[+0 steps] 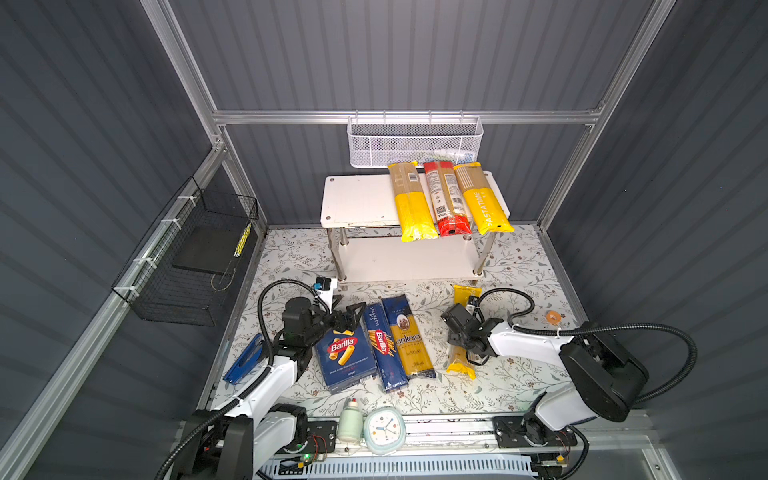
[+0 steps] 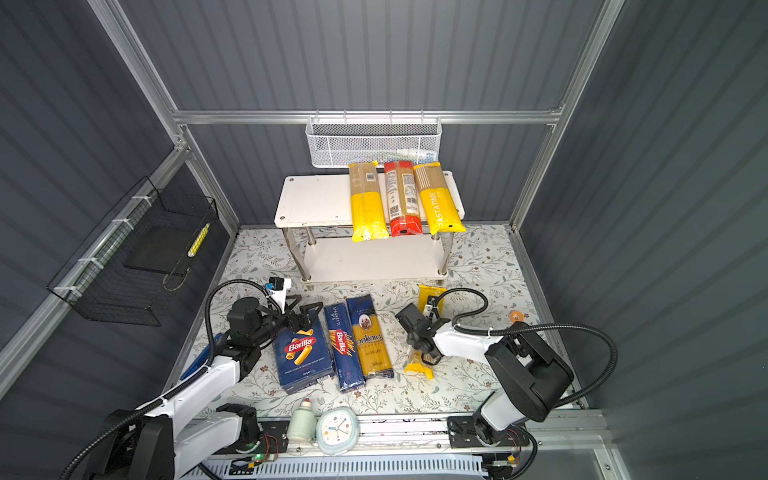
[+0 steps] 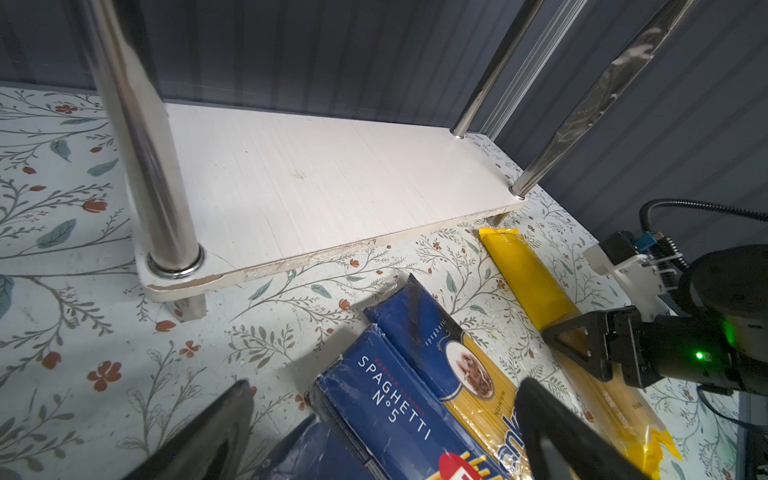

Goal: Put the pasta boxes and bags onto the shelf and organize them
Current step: 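Lift the PASTATIME bag upright with the right gripper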

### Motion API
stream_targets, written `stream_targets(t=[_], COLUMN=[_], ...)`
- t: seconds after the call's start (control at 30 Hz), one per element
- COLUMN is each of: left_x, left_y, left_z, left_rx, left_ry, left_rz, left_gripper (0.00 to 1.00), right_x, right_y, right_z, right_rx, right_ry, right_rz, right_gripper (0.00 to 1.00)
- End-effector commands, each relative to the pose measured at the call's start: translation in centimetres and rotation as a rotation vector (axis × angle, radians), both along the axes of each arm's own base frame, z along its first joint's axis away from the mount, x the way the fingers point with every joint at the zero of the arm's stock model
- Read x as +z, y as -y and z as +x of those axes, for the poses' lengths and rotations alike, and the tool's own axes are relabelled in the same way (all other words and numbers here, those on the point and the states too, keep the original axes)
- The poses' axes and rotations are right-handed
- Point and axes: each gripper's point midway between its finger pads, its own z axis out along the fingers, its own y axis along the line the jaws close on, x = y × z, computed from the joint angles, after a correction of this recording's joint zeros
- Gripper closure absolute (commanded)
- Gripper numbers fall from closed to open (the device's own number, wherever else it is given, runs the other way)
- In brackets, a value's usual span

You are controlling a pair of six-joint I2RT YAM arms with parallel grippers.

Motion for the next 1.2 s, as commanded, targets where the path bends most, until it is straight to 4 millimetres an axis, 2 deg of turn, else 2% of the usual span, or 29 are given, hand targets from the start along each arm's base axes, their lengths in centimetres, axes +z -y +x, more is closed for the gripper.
stream_targets(t=[0.0, 0.17, 0.37, 0.43, 0.93, 1.17], left_x=[-0.5, -0.5, -0.5, -0.7, -0.5, 0.0], left_y=[0.2, 0.1, 0.1, 0.1, -0.1, 0.0], left_z=[-0.1, -0.1, 0.0, 0.0, -0.2, -0.3], left_rx=[-0.009, -0.006, -0.003, -0.007, 0.001, -0.001], left_ry=[-0.005, -0.004, -0.004, -0.011, -0.002, 0.013], left_rz=[0.008, 0.013, 0.019, 0.017, 0.024, 0.010], left_gripper=[0.01, 0.01, 0.01, 0.01, 0.01, 0.01], right_x=[-2.8, -2.8, -2.0, -1.5, 4.2, 5.8], right_y=[1.3, 0.8, 0.0, -0.2, -1.0, -1.8], right_z=[-3.7, -3.7, -3.5, -3.3, -2.2, -2.2], right_rx=[0.018, 0.041, 0.085, 0.093, 0.145, 0.175], right_ry=[-0.158, -0.142, -0.123, -0.100, 0.092, 0.124], right_rz=[-0.043, -0.024, 0.000, 0.014, 0.122, 0.184], right_gripper=[0.37, 0.44, 0.59, 0.64, 0.84, 0.90])
